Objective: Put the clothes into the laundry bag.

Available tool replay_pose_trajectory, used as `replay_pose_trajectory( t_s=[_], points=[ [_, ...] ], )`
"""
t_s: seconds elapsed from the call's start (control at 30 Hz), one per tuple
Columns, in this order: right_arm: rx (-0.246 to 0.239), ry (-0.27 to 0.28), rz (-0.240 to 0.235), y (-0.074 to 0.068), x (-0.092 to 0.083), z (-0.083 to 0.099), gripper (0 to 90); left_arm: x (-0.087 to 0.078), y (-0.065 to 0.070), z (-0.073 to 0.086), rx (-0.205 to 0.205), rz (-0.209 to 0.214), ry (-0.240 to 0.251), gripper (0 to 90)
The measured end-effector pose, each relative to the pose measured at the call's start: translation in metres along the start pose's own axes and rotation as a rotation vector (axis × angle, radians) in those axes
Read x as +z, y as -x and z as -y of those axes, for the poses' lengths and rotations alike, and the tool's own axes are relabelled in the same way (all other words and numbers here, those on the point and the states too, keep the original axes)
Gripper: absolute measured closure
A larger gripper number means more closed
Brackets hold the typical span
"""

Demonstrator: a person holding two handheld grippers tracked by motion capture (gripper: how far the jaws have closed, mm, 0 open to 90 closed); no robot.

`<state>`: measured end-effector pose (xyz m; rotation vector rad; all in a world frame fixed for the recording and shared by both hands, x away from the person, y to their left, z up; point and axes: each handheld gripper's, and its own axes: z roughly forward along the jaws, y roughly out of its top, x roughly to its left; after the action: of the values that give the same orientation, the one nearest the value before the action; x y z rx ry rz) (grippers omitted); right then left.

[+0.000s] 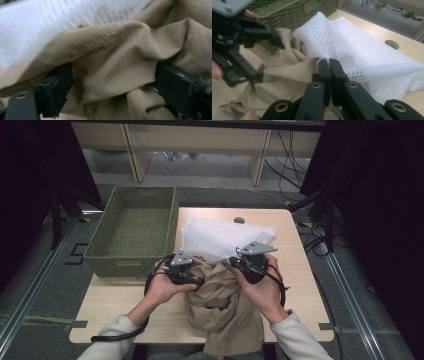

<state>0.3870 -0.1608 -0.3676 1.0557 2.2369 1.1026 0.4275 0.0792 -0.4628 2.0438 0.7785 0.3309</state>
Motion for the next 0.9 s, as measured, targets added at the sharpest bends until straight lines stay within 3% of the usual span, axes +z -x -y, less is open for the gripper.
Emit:
replay_pose_trajectory(
  t_s=[0.13, 0.17, 0.23, 0.33, 0.43, 0.47, 0.57, 0.63, 0.77, 0.83, 0.9],
  points=[
    [-0.013, -0.007, 0.006, 0.000, 0.001, 0.000, 90.0, 0.014, 0.004, 0.005, 0.032, -0.003, -0.050, 34.8],
    [0.006, -0.013, -0.007, -0.002, 0.002, 0.001, 90.0, 0.017, 0.005, 0.006, 0.019, -0.001, -0.050, 38.8],
    [-0.023, -0.010, -0.004, 0.000, 0.003, 0.001, 90.0, 0.020, 0.007, 0.007, 0.028, -0.014, -0.067, 49.0],
    [-0.001, -0.018, -0.010, -0.001, 0.003, 0.001, 90.0, 0.023, 0.008, 0.007, 0.037, 0.001, -0.075, 64.7],
    [-0.023, -0.011, -0.003, -0.001, 0.005, 0.001, 90.0, 0.024, 0.011, 0.006, -0.010, 0.022, -0.081, 78.8],
    [-0.011, -0.014, -0.003, -0.002, 0.005, 0.001, 90.0, 0.023, 0.011, 0.005, -0.015, 0.029, -0.077, 82.6],
    [-0.013, -0.014, -0.002, -0.002, 0.005, 0.001, 90.0, 0.015, 0.017, 0.000, -0.070, 0.072, -0.018, 86.5],
    [-0.013, -0.011, 0.000, -0.003, 0.006, 0.000, 90.0, 0.008, 0.027, -0.006, -0.072, 0.080, 0.038, 86.8],
    [0.006, 0.001, 0.003, -0.007, 0.006, -0.003, 90.0, -0.007, 0.050, -0.023, -0.012, 0.105, 0.111, 87.1],
    [-0.017, 0.014, -0.006, -0.008, 0.005, -0.004, 90.0, -0.009, 0.060, -0.030, 0.030, 0.115, 0.124, 87.1],
    [-0.019, 0.022, -0.011, -0.012, 0.004, -0.005, 90.0, -0.004, 0.065, -0.034, 0.042, 0.123, 0.127, 87.1]
  ],
)
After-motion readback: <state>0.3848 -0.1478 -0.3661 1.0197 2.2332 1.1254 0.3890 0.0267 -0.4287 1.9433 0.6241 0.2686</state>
